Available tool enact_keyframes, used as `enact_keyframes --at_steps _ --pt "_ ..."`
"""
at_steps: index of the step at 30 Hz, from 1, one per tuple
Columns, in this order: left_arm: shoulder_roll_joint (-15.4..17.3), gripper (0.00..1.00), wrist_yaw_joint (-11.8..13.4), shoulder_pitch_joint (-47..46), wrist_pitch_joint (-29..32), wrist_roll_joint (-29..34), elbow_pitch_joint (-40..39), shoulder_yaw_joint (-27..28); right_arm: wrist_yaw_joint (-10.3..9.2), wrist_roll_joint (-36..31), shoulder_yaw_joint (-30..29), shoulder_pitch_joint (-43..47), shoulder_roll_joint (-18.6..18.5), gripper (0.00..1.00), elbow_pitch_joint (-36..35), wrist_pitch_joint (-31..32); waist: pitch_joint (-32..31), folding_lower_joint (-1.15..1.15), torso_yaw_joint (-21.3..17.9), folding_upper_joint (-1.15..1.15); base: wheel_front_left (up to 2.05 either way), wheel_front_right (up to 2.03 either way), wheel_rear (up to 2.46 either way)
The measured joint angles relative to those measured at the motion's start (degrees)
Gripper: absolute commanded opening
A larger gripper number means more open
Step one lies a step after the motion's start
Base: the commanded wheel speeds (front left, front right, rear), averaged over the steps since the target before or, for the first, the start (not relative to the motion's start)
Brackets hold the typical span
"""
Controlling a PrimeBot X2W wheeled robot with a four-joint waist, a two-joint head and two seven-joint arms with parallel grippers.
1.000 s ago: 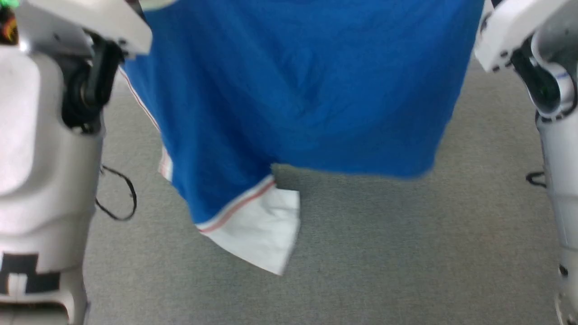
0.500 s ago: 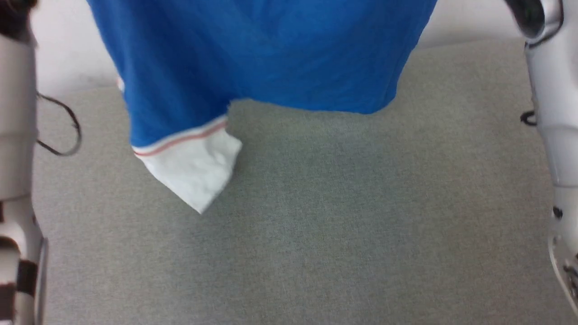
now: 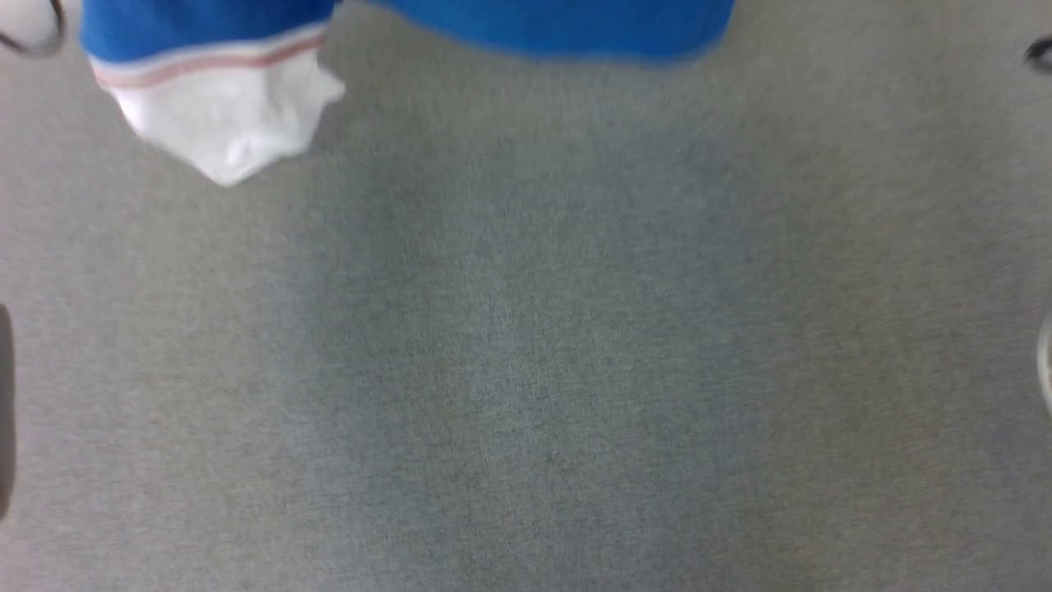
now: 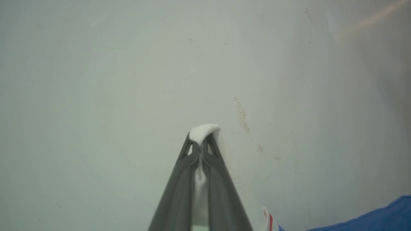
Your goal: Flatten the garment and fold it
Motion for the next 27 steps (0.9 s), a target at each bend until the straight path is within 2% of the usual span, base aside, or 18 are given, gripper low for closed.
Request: enact_keyframes --at_steps 7,17,22,27 --pt "-1.0 0.0 -2.8 -6.8 -8.3 1.6 0.7 -1.1 0.0 -8.2 -3.3 -6.6 -0.5 0.0 0.1 -7.3 7.7 0.0 0.4 0.0 0.0 0.0 0.0" --pt "-1.6 0.0 -5.8 -10.4 -11.4 1.7 -0.6 0.0 0.01 -17.2 -9.4 -9.2 -2.7 0.0 -0.2 -13.6 18.2 -0.01 1.9 0.01 0.0 0.0 0.0" --pt "-1.8 0.0 -6.9 -4.0 -11.4 1.3 -5.7 3.1 0.01 -19.8 -10.1 -7.3 -2.5 0.0 0.4 -16.2 22.6 0.0 2.7 0.0 0.0 0.0 0.0" --pt "-2.7 0.0 -7.4 4.6 -11.4 -0.7 -11.0 6.6 0.01 -19.2 -8.7 -4.5 -2.5 0.0 1.8 -19.0 24.9 -0.01 3.9 0.0 0.0 0.0 0.0"
